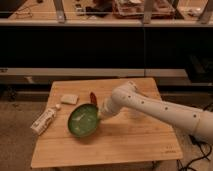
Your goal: Drag the ceramic bowl in a circle
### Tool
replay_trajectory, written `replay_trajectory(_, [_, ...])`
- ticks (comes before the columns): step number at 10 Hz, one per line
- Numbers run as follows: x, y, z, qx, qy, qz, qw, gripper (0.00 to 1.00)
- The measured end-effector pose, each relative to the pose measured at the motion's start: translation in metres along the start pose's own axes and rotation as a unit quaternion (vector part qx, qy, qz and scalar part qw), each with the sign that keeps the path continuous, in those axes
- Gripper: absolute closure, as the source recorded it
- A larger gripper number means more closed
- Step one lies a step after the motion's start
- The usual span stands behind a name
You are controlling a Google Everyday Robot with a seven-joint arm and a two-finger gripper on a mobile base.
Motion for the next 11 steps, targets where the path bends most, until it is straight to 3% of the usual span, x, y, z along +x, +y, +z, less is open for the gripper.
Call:
replay_trajectory(2, [-0.002, -0.025, 0.009, 0.005, -0.007, -0.027, 0.9996, 1.00])
replay_trajectory(5, [-0.019, -0.041, 0.008, 0.011, -0.006, -0.064, 0.9979, 1.00])
replay_trajectory(8, [-0.058, -0.029, 0.016, -0.002, -0.011, -0.098, 0.9951, 1.00])
replay_trajectory(11, [-0.087, -0.012, 0.019, -0.011, -0.008, -0.108, 0.9941, 1.00])
